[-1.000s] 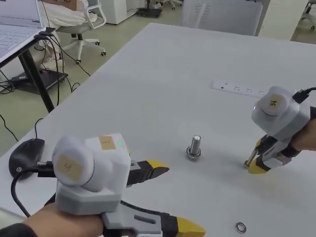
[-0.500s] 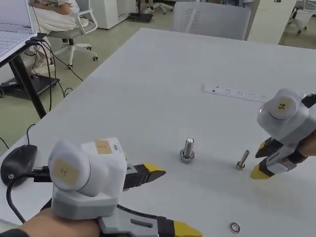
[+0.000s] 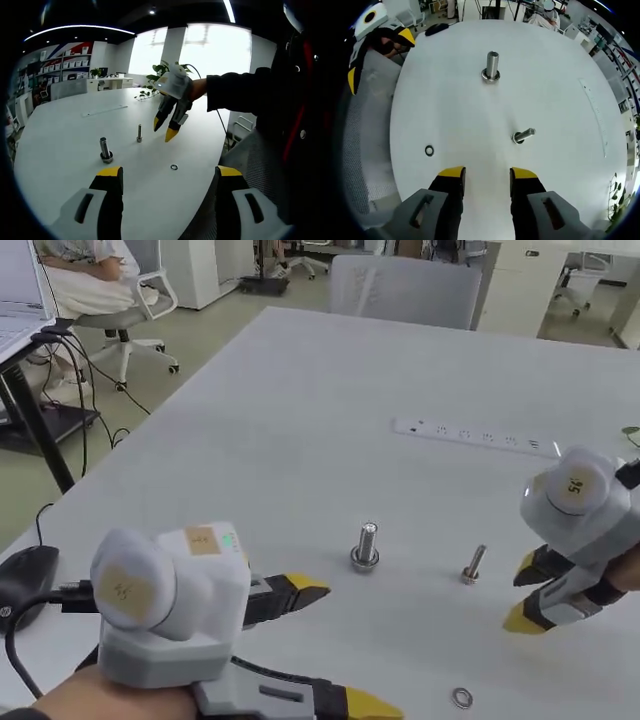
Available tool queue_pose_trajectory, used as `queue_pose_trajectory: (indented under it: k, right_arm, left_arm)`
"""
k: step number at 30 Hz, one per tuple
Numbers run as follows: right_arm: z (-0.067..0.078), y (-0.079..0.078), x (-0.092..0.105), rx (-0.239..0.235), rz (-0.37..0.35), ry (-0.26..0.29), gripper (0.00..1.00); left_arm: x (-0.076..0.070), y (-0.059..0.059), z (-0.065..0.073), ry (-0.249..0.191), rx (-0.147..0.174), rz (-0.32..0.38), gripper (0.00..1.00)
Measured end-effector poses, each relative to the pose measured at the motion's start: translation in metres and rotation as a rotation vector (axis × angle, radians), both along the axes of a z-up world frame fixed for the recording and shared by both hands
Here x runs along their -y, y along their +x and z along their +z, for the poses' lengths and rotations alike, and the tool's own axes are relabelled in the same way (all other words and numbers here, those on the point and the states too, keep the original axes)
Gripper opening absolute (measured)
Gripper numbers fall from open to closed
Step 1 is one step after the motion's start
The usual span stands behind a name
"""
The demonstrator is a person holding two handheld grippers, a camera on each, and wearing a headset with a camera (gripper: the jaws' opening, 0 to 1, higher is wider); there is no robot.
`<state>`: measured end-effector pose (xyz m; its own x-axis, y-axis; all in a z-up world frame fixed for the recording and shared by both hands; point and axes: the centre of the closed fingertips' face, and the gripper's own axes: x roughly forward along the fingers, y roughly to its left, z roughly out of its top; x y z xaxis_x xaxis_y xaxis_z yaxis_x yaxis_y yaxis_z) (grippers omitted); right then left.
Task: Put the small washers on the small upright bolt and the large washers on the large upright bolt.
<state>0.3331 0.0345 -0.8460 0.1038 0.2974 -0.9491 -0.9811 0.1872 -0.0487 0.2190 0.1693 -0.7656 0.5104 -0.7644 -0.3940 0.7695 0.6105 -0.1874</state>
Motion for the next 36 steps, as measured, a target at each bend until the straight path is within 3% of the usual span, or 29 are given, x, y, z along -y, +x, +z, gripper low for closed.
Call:
queue_pose_trajectory:
  k: [22,28,36]
  right_arm:
    - [-0.029,-0.070,-0.024,-0.073,0.069,0.006,0.35]
    - [-0.035,-0.081,-0.031,-0.089,0.097,0.003,0.30]
    - [-0.037,-0.080,-0.036,-0.079,0.114,-0.003,0.25]
  left_arm:
    - [0.005,-0.003,0.006,-0.008,0.024,-0.023,0.74]
    - [0.006,-0.005,0.007,-0.009,0.028,-0.024,0.74]
    - [0.006,-0.005,0.008,-0.012,0.028,-0.022,0.74]
